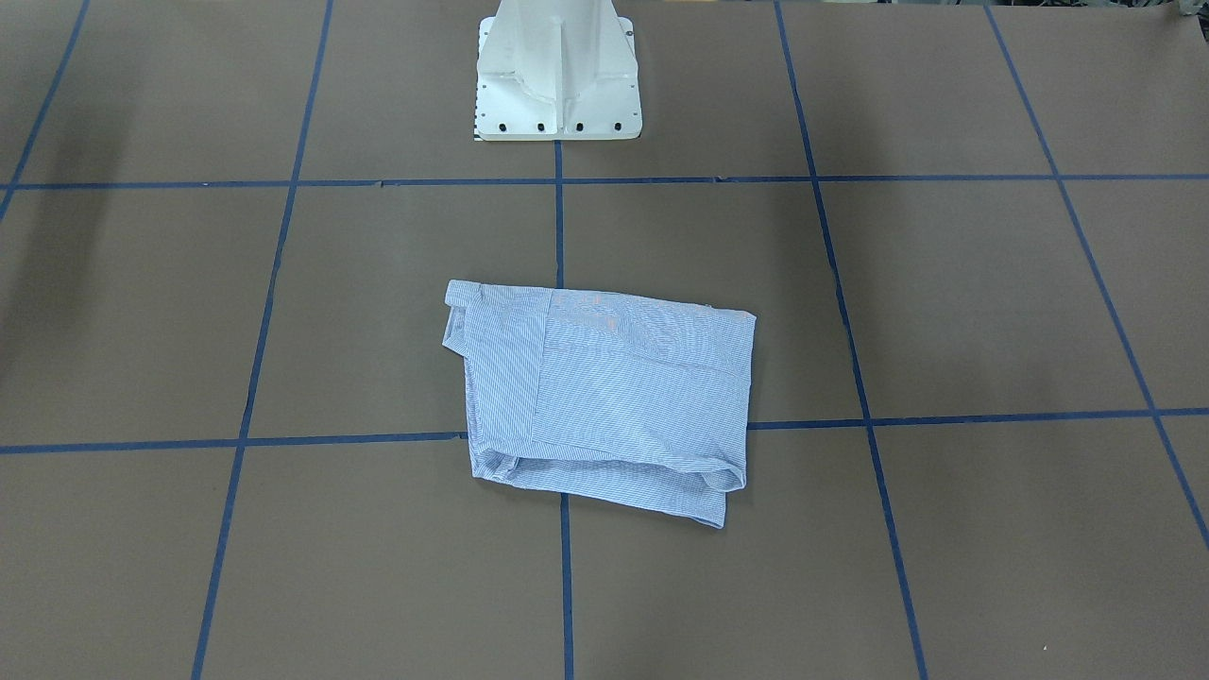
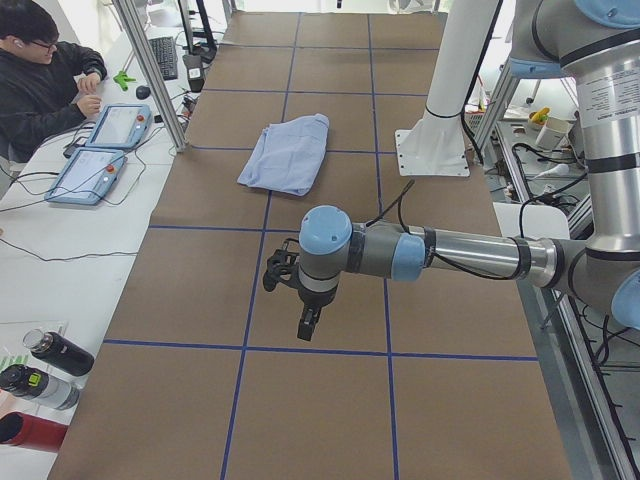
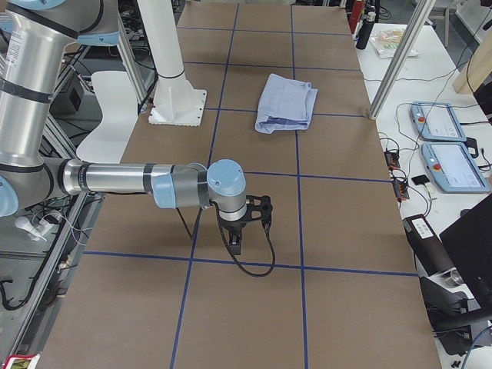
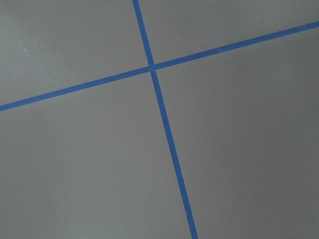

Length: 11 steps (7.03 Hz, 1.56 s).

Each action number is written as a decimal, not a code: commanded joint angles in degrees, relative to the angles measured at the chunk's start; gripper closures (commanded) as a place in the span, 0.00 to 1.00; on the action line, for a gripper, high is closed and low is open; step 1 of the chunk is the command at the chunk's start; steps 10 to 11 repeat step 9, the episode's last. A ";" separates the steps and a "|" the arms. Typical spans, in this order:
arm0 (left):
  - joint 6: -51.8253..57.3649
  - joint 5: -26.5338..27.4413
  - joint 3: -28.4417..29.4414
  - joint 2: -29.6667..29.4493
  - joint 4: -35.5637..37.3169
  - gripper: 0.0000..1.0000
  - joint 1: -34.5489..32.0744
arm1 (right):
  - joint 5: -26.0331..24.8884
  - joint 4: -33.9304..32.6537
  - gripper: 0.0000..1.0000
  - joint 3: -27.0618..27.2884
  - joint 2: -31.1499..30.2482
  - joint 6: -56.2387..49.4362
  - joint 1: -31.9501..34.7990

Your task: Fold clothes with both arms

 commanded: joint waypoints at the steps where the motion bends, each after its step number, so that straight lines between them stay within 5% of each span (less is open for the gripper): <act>1: 0.09 -0.16 -0.35 0.20 -0.27 0.00 0.09 | 0.19 0.08 0.00 -0.39 0.53 0.02 -0.05; 11: 0.18 -0.07 -0.88 0.20 -0.10 0.00 0.00 | 0.01 0.26 0.00 -0.57 1.23 2.83 -0.05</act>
